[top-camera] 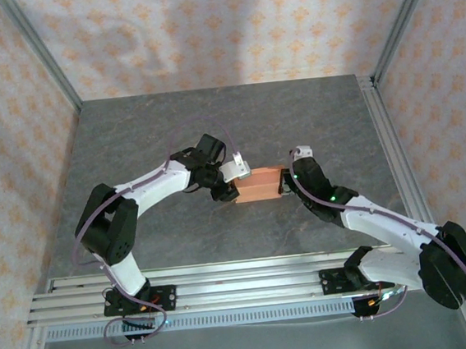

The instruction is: Fold the paper box

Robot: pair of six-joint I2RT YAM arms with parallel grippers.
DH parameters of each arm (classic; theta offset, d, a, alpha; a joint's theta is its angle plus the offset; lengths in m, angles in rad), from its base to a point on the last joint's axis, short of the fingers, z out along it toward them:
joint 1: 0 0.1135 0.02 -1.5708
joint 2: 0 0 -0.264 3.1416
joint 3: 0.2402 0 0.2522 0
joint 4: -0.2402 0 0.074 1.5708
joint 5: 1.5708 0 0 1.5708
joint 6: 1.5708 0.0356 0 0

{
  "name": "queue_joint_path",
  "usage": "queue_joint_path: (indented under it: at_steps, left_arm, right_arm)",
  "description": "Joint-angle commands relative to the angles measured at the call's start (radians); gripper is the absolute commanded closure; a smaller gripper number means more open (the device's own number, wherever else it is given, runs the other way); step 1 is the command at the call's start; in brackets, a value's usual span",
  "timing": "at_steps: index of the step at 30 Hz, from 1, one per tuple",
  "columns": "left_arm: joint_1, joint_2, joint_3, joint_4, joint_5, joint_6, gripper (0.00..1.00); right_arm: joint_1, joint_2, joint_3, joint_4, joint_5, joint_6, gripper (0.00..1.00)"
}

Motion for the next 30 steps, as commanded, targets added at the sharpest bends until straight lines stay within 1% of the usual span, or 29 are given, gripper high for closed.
queue_joint_path:
  at_steps: [1, 2, 5, 8, 10, 14, 20, 22, 24, 28, 30]
  left_arm:
    - [-0.004, 0.019, 0.014, -0.03, -0.042, -0.015, 0.61]
    - [-0.005, 0.018, 0.012, -0.032, -0.04, -0.015, 0.61]
    - [-0.006, -0.002, -0.006, -0.01, -0.027, -0.013, 0.56]
    - [-0.006, -0.022, -0.019, -0.001, -0.025, -0.02, 0.46]
    - [-0.008, -0.04, -0.031, 0.011, -0.03, -0.021, 0.37]
    - [-0.009, -0.086, -0.069, 0.079, -0.037, -0.05, 0.22]
    - [-0.009, -0.153, -0.122, 0.163, -0.053, -0.12, 0.1]
    - [-0.009, -0.184, -0.158, 0.229, -0.059, -0.162, 0.05]
    - [-0.009, -0.215, -0.204, 0.317, -0.075, -0.237, 0.0]
    - [-0.013, -0.302, -0.32, 0.499, -0.125, -0.398, 0.0]
    - [-0.027, -0.357, -0.355, 0.536, -0.199, -0.49, 0.0]
  right_arm:
    - [0.005, -0.008, -0.047, 0.044, 0.046, 0.005, 1.0]
    - [0.005, -0.008, -0.053, 0.05, 0.045, 0.006, 1.0]
    - [0.005, -0.008, -0.055, 0.054, 0.045, 0.002, 1.0]
    - [0.005, -0.008, -0.051, 0.054, 0.048, -0.013, 1.0]
    - [0.005, -0.009, -0.05, 0.052, 0.052, -0.024, 1.0]
    - [0.005, -0.003, -0.056, 0.053, 0.051, -0.037, 1.0]
    - [0.006, -0.002, -0.072, 0.06, 0.06, -0.042, 1.0]
    - [0.006, -0.001, -0.072, 0.063, 0.054, -0.042, 1.0]
    - [0.006, 0.0, -0.072, 0.062, 0.049, -0.039, 1.0]
    - [0.005, -0.004, -0.06, 0.053, 0.04, -0.042, 1.0]
    - [0.005, -0.003, -0.05, 0.041, 0.039, -0.046, 1.0]
